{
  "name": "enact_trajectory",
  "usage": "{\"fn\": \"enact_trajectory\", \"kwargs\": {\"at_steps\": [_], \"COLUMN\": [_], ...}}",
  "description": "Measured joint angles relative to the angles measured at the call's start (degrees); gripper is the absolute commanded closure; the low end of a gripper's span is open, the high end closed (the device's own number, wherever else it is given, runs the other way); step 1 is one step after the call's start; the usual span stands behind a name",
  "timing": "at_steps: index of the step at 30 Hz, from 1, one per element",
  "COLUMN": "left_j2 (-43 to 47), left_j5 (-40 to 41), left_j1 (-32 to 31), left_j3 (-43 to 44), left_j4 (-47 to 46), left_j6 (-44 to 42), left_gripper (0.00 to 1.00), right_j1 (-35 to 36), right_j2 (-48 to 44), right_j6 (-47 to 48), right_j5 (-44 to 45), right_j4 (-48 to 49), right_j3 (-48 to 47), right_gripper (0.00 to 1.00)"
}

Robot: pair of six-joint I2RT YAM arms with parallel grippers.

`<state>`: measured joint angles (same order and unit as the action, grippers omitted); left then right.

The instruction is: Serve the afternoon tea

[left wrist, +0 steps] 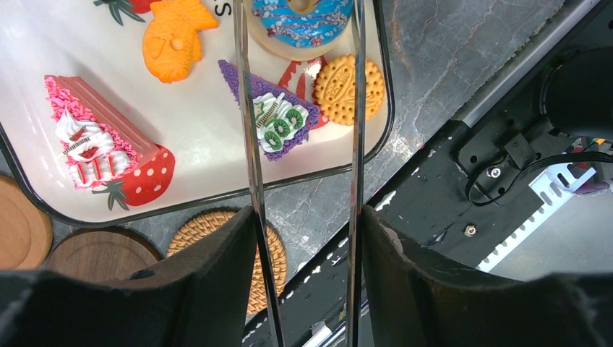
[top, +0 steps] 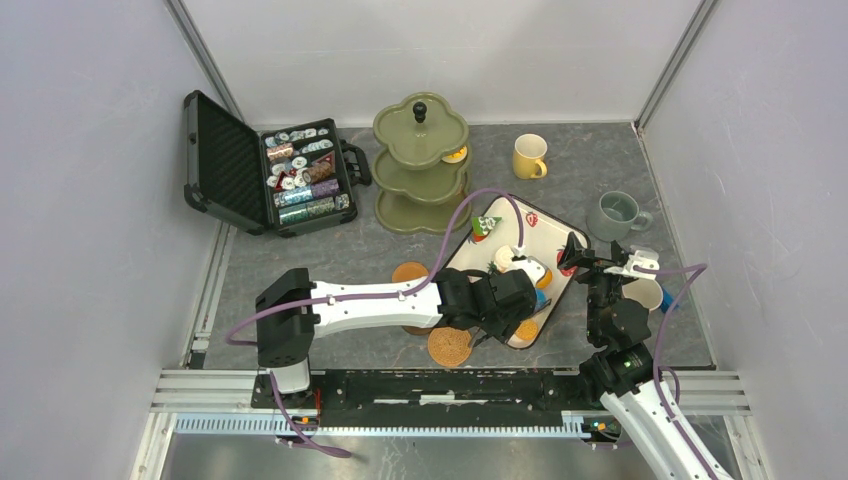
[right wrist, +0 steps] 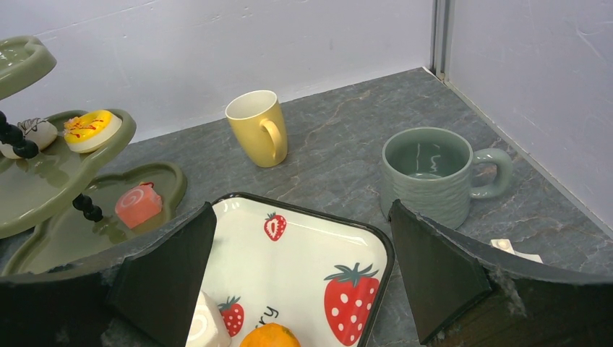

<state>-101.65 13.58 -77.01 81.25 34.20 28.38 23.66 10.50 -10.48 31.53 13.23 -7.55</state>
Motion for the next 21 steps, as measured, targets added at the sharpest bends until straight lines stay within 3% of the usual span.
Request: {"fn": "enact_trajectory", "kwargs": {"at_steps": [7,21], "left_j2": [0.00,4.13], "left_j5": [0.17,6.03], "left_j1": [0.00,0.00], "left_j3": [0.02,4.09], "left_j4": [0.04,5.51], "left_j6": [-0.02,-1.51], "left_gripper": [0.59,0.59], "right_j1": [0.00,0.00], "right_j2": [0.00,-0.07], "right_j6": [0.00,-0.20], "right_j5": [0.00,0.00], "right_j4": [0.00,0.00], "right_j3": [0.00,0.00], "right_gripper": [0.02,0.02]}}
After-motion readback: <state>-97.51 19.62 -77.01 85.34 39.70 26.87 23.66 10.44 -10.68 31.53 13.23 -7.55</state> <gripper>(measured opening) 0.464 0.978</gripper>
